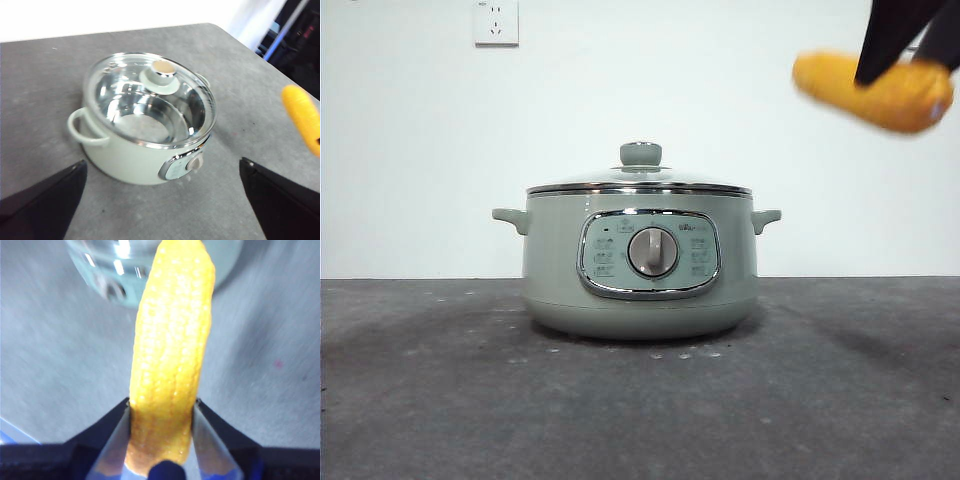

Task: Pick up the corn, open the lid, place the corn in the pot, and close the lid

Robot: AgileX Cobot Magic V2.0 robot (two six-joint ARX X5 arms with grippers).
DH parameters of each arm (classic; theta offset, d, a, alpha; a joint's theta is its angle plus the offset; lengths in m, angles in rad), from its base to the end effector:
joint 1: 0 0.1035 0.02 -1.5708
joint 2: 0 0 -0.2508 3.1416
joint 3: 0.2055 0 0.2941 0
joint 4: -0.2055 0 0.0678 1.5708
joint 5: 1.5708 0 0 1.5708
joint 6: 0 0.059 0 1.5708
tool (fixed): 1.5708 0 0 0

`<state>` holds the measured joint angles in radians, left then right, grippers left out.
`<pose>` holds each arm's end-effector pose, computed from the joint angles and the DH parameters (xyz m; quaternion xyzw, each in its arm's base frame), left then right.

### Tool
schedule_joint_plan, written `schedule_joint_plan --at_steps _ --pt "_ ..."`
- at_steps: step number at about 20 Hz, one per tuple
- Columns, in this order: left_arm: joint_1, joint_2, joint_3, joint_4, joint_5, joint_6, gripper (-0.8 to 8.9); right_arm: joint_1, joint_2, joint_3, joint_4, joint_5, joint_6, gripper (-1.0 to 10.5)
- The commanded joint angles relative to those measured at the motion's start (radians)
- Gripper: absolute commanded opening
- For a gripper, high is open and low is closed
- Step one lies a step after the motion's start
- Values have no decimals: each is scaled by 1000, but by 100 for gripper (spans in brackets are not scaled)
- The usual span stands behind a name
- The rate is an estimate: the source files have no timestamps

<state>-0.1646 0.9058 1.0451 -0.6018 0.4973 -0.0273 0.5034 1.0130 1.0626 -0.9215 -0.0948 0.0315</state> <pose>0.2411 -0.0686 0.3469 -0.0505 0.2303 -0.3132 0.9200 0.2191 0.1271 0.2936 -0.0720 0.4176 0.2606 0.8675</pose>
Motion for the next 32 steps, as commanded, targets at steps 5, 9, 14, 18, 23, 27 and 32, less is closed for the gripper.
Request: schedule_joint_plan --at_steps 5,9,14,18,23,27,32 --pt "-167 348 265 24 -122 63 659 1 -134 1 -54 2 48 -16" --pt "-251 579 452 26 -203 108 659 1 -154 1 -96 2 56 -16" --pt "-304 801 625 29 -267 157 659 1 -170 7 -97 2 83 -15" --pt "-319 903 651 100 -281 163 659 1 -200 15 -98 2 101 -12" --pt "-322 972 651 163 -301 163 659 1 -220 16 -97 7 108 -12" --pt "-337 1007 651 179 -312 163 659 1 -219 16 -95 10 108 -12" --pt "-341 1012 651 178 -315 163 491 1 -219 16 -96 21 107 -12"
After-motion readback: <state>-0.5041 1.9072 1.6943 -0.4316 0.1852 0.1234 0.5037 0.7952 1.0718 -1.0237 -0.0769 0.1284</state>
